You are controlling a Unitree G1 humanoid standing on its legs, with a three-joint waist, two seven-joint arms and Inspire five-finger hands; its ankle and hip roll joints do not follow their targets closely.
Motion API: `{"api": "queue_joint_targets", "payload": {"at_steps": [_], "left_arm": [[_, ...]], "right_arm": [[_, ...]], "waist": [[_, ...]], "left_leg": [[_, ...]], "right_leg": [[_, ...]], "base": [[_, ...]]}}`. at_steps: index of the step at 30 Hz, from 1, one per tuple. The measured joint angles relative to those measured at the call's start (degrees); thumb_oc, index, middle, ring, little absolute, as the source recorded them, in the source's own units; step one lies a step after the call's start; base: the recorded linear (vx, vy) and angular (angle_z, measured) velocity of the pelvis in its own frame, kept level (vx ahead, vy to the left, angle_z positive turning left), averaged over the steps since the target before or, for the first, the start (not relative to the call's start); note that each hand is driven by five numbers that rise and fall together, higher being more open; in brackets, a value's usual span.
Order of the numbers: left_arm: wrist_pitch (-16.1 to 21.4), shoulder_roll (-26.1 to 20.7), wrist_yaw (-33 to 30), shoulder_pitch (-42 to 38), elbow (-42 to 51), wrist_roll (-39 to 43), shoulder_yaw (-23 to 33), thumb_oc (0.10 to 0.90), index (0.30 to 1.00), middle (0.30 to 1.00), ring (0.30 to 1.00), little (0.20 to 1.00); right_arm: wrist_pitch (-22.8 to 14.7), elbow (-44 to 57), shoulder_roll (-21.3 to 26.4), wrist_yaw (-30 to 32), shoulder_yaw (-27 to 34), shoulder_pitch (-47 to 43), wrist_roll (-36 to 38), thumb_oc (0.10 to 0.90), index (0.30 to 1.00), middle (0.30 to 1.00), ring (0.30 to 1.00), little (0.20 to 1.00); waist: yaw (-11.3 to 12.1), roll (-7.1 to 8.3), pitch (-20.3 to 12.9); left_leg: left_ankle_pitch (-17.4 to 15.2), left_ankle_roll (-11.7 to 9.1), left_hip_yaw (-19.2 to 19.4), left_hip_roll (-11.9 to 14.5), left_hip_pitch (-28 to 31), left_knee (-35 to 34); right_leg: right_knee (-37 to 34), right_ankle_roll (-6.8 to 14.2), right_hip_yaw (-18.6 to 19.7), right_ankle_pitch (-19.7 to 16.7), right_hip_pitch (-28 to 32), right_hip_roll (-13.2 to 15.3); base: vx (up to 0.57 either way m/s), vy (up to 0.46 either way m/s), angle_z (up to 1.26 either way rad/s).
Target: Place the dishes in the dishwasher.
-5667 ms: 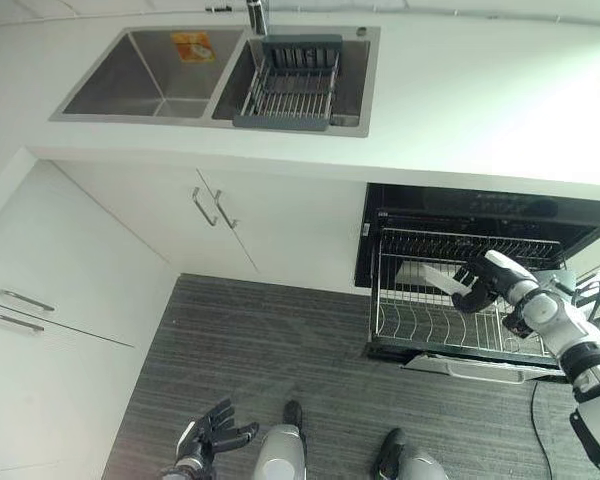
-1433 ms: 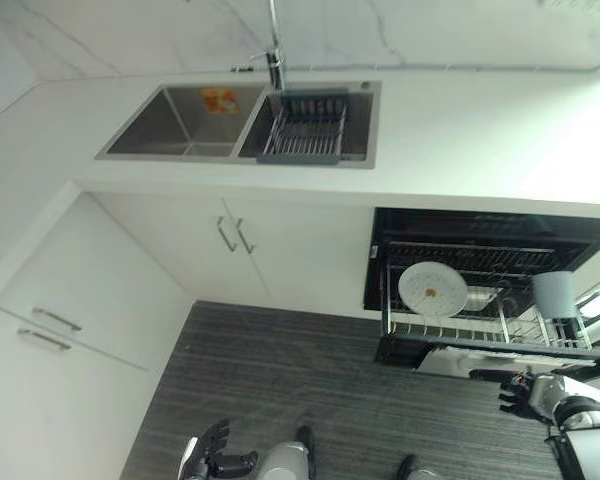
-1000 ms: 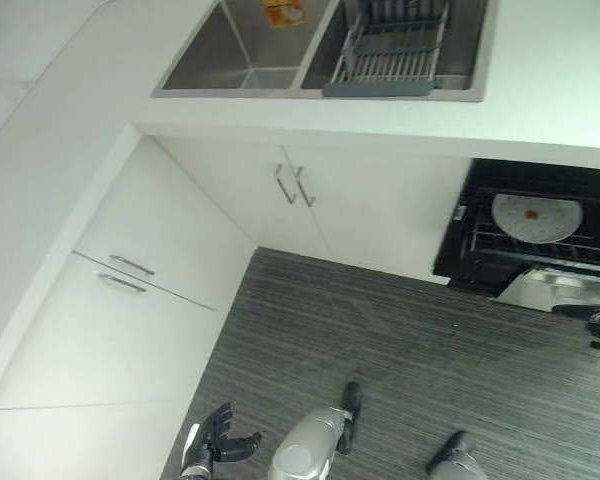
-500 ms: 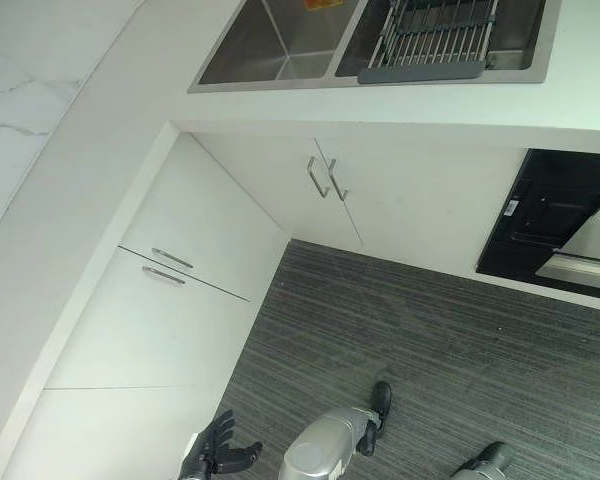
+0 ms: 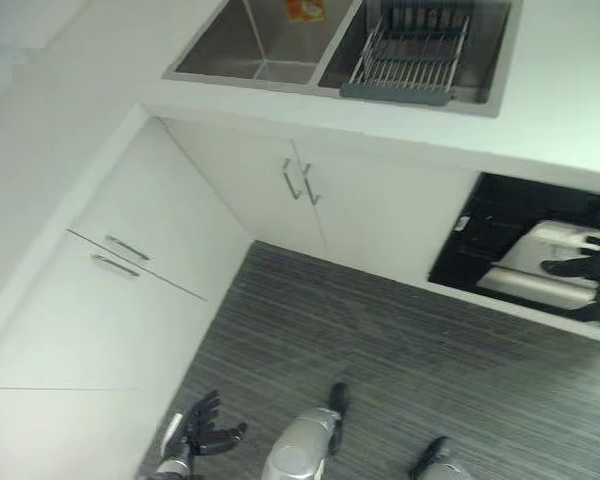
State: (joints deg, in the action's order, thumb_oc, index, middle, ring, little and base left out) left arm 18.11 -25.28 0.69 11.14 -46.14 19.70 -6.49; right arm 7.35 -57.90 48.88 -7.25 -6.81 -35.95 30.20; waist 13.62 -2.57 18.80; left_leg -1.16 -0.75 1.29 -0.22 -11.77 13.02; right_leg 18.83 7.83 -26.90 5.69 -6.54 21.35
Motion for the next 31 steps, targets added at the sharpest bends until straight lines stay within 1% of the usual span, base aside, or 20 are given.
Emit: {"api": "queue_joint_targets", "payload": {"at_steps": [2,3,4,5,6,7,10,11,12,15,17,18,20,21,23,25,26,28,30,31], "left_arm": [[-1.47,2.17,2.62,-1.41,-0.68,5.07,4.40,0.800,0.900,0.900,0.900,0.900],[-2.42,3.20,3.58,-1.17,-0.75,6.79,6.01,0.800,0.900,0.900,0.900,0.900],[-3.04,3.50,4.74,-1.51,-0.56,7.10,6.04,0.800,0.900,0.900,0.900,0.900],[-3.08,3.59,5.85,-2.15,-0.31,7.15,4.73,0.800,0.900,0.900,0.900,0.900],[-3.23,3.63,7.04,-2.51,0.23,7.23,3.76,0.800,0.900,0.900,0.900,0.900],[-3.39,3.66,8.59,-2.82,1.06,7.29,3.09,0.800,0.900,0.900,0.900,0.900],[-3.89,3.65,11.70,-3.15,2.98,9.42,1.38,0.800,0.900,0.900,0.900,0.900],[-3.96,3.61,12.51,-3.29,2.77,9.37,1.23,0.800,0.900,0.900,0.900,0.900],[-3.97,3.48,13.16,-3.37,2.73,9.34,1.14,0.800,0.900,0.900,0.900,0.900],[-3.97,3.23,13.71,-3.93,0.67,9.08,0.84,0.800,0.900,0.900,0.900,0.900],[-3.92,2.56,13.44,-4.13,-0.42,8.52,1.10,0.800,0.900,0.900,0.900,0.900],[-3.97,2.41,12.81,-5.37,-2.18,7.84,1.31,0.800,0.900,0.900,0.900,0.900],[-4.53,2.11,11.54,-7.20,-6.52,6.73,2.03,0.800,0.900,0.900,0.900,0.900],[-4.54,2.02,10.91,-7.67,-7.47,6.71,2.20,0.800,0.900,0.900,0.900,0.900],[-4.54,2.31,10.81,-7.70,-7.71,6.34,2.24,0.800,0.900,0.900,0.900,0.900],[-4.53,3.75,10.45,-7.62,-7.90,5.34,2.27,0.800,0.900,0.900,0.900,0.900],[-4.53,4.66,9.87,-7.55,-7.88,4.57,2.06,0.800,0.900,0.900,0.900,0.900],[-4.51,6.24,9.80,-7.08,-7.63,4.59,2.12,0.800,0.900,0.900,0.900,0.900],[-4.51,6.65,9.83,-6.74,-7.37,4.61,2.13,0.800,0.900,0.900,0.900,0.900],[-4.51,6.69,9.90,-6.21,-7.14,4.68,2.27,0.800,0.900,0.900,0.900,0.900]], "right_arm": [[-5.20,12.35,-6.71,2.53,3.48,10.00,-2.57,0.800,0.900,0.900,0.900,0.900],[-6.56,19.18,-10.31,3.39,3.15,14.91,-3.08,0.800,0.900,0.900,0.900,0.900],[-6.68,23.12,-13.36,2.58,2.65,18.43,-3.20,0.800,0.900,0.900,0.900,0.900],[-7.47,24.62,-16.66,2.78,1.78,21.34,-3.19,0.800,0.900,0.900,0.900,0.900],[-8.45,25.08,-21.15,3.75,1.75,24.47,-3.21,0.800,0.900,0.900,0.900,0.900],[-8.46,25.12,-23.97,3.89,1.10,27.06,-3.24,0.800,0.900,0.900,0.900,0.900],[-10.07,20.56,-28.87,3.58,0.57,32.04,-3.29,0.800,0.900,0.900,0.900,0.900],[-10.17,19.84,-29.10,3.36,0.51,32.93,-3.13,0.800,0.900,0.900,0.900,0.900],[-10.76,19.15,-28.99,3.09,0.54,33.70,-3.04,0.800,0.900,0.900,0.900,0.900],[-14.61,18.16,-29.00,2.16,1.95,34.80,-2.45,0.800,0.900,0.900,0.900,0.900],[-15.40,16.85,-29.01,1.58,1.95,35.48,-2.46,0.800,0.900,0.900,0.900,0.900],[-16.83,14.79,-29.43,1.10,1.99,35.97,-2.04,0.800,0.900,0.900,0.900,0.900],[-17.79,12.10,-31.14,0.35,1.91,36.17,-2.00,0.800,0.900,0.900,0.900,0.900],[-17.71,11.32,-31.45,0.08,1.55,36.47,-2.04,0.800,0.900,0.900,0.900,0.900],[-17.75,10.47,-31.63,-0.05,1.34,36.89,-2.00,0.800,0.900,0.900,0.900,0.900],[-17.75,9.91,-31.67,-0.04,1.34,37.51,-2.01,0.800,0.900,0.900,0.900,0.900],[-17.58,9.87,-31.63,-0.14,1.33,37.71,-2.06,0.800,0.900,0.900,0.900,0.900],[-17.54,9.91,-31.48,-0.30,1.35,37.67,-2.07,0.800,0.900,0.900,0.900,0.900],[-17.41,9.96,-31.49,-0.37,1.34,37.71,-2.08,0.800,0.900,0.900,0.900,0.900],[-17.04,10.34,-31.46,-0.37,1.33,37.78,-2.26,0.800,0.900,0.900,0.900,0.900]], "waist": [[-0.96,1.79,-0.70],[-1.20,2.56,-0.89],[-1.12,2.86,-1.05],[-1.69,3.08,-1.09],[-2.35,3.33,-1.36],[-2.56,3.64,-1.44],[-3.69,5.10,-2.60],[-4.53,5.57,-3.04],[-5.36,6.52,-3.61],[-7.91,7.12,-4.56],[-8.89,7.44,-5.94],[-9.31,7.38,-6.62],[-10.90,7.60,-7.81],[-11.73,7.81,-8.05],[-11.86,7.82,-8.39],[-11.85,5.96,-8.95],[-11.83,5.02,-9.44],[-11.82,3.70,-10.26],[-11.77,3.56,-10.46],[-11.78,3.93,-11.01]], "left_leg": [[-0.84,0.11,0.26,0.24,-0.18,1.31],[-1.49,0.14,0.81,0.56,-0.23,2.28],[-2.11,0.29,1.41,0.86,-0.43,3.00],[-3.09,0.07,1.88,0.98,-0.58,4.16],[-3.69,0.51,1.96,1.02,-1.04,5.60],[-4.36,0.72,2.52,1.10,-1.41,6.71],[-6.00,2.34,4.57,0.83,-1.89,9.23],[-6.47,2.73,4.98,0.90,-2.02,9.67],[-6.90,3.33,6.21,0.67,-1.96,9.89],[-8.21,5.05,8.45,1.18,-0.23,9.73],[-8.18,5.32,8.52,1.19,0.10,9.23],[-7.61,5.61,7.72,1.25,0.56,8.54],[-6.28,5.34,6.66,1.11,1.09,6.16],[-5.86,5.18,6.73,0.78,1.25,5.70],[-5.57,5.34,7.76,0.22,1.52,5.78],[-5.20,4.83,7.64,0.36,1.88,5.22],[-4.86,4.72,7.60,0.37,2.24,4.62],[-3.81,3.84,7.48,0.56,3.35,2.65],[-3.23,3.26,7.35,0.78,4.13,1.30],[-2.82,2.63,7.10,1.12,4.72,0.20]], "right_leg": [[-0.12,-0.57,0.51,0.22,-0.12,-0.52],[-0.11,-0.91,1.47,0.01,-0.07,-0.76],[-0.13,-1.10,2.14,-0.12,-0.11,-0.93],[-0.26,-1.18,2.78,-0.27,-0.46,-1.08],[-0.25,-1.23,2.87,-0.44,-0.30,-1.09],[-0.35,-1.13,3.05,-0.78,-0.41,-1.09],[-2.78,-0.88,4.62,-3.24,-0.01,-1.24],[-3.27,-0.12,5.27,-4.60,0.17,-1.20],[-3.85,0.26,6.11,-5.87,-0.05,-0.82],[-5.01,-0.32,6.47,-11.51,0.21,-1.05],[-3.35,1.18,8.09,-9.62,-0.14,-1.86],[-0.96,1.68,11.76,-5.54,-1.08,-5.34],[1.47,1.16,16.70,-0.31,-2.50,-10.82],[1.62,0.86,16.79,0.51,-3.15,-12.15],[1.51,-0.28,16.90,0.63,-3.39,-12.23],[1.27,-1.49,16.78,0.45,-3.18,-12.53],[0.44,-2.81,16.55,-0.37,-2.93,-12.60],[0.02,-4.11,16.08,-0.20,-2.52,-12.95],[0.24,-4.91,16.06,0.37,-2.03,-13.34],[0.62,-5.72,15.33,0.96,-1.90,-13.58]], "base": [[-0.04,0.038,-0.15],[-0.02,0.026,-0.36],[-0.02,0.038,-0.36],[-0.02,0.066,-0.23],[-0.03,0.119,-0.21],[-0.04,0.156,-0.23],[-0.03,0.156,-0.32],[-0.01,0.142,-0.31],[0.00,0.149,-0.32],[0.00,0.073,-0.43],[-0.02,-0.037,-0.12],[-0.01,-0.075,-0.04],[-0.01,-0.126,0.21],[-0.02,-0.164,0.30],[-0.03,-0.181,0.04],[-0.02,-0.123,-0.02],[-0.01,-0.085,0.01],[0.01,-0.077,0.00],[0.00,-0.103,0.04],[0.00,-0.090,0.10]]}}
